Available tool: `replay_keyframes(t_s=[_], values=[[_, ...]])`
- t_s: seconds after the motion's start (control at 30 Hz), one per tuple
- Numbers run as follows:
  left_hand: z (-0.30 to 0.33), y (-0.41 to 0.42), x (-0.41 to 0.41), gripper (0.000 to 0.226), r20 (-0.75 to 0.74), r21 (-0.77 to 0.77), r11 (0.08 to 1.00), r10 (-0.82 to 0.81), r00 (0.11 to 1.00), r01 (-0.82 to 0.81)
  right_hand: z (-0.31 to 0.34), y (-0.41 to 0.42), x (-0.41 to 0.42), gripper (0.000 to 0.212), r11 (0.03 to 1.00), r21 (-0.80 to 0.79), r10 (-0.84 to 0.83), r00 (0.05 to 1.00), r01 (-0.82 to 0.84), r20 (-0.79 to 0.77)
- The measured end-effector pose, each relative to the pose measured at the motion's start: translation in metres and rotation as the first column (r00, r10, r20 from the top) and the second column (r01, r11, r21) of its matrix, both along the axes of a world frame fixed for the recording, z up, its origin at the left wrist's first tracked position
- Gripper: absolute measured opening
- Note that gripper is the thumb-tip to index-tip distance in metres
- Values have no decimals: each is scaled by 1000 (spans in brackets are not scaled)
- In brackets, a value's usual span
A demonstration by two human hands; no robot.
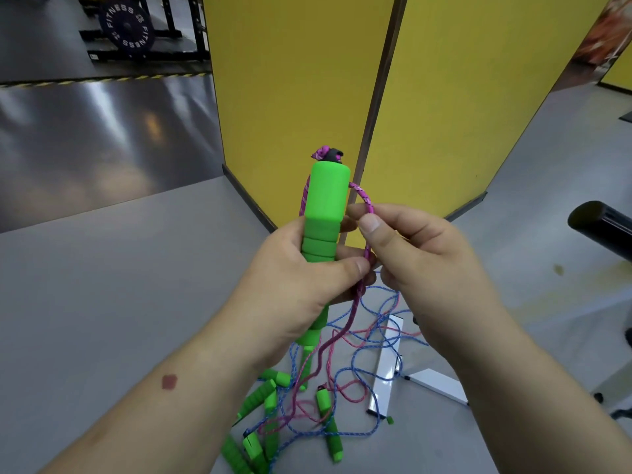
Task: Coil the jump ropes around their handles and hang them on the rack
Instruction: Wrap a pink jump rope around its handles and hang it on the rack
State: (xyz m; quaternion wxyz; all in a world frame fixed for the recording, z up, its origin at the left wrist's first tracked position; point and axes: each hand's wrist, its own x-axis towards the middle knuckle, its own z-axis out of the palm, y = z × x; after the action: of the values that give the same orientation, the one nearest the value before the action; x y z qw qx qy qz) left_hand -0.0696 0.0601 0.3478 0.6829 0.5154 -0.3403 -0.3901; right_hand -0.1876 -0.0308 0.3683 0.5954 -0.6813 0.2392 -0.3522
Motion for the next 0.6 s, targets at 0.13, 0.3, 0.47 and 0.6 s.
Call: replay_keyframes(t_s=[0.13, 0.3, 0.47, 0.6], values=[[5, -2, 2, 36, -80, -33, 995, 87, 993, -90, -9, 1, 4, 18, 989, 130, 71, 997, -66, -34], [14, 1, 20, 34, -171, -79, 972, 206, 964, -221, -13, 3, -3, 19, 940, 160, 340, 883, -303, -325], [13, 3, 22, 35, -226, -75, 975, 188, 956, -210, -10, 5, 2, 14, 976, 78, 214, 961, -203, -175], [5, 3, 7, 38, -104, -35, 999, 16, 994, -20, -4, 4, 4, 19, 996, 26, 83, 997, -82, -7]])
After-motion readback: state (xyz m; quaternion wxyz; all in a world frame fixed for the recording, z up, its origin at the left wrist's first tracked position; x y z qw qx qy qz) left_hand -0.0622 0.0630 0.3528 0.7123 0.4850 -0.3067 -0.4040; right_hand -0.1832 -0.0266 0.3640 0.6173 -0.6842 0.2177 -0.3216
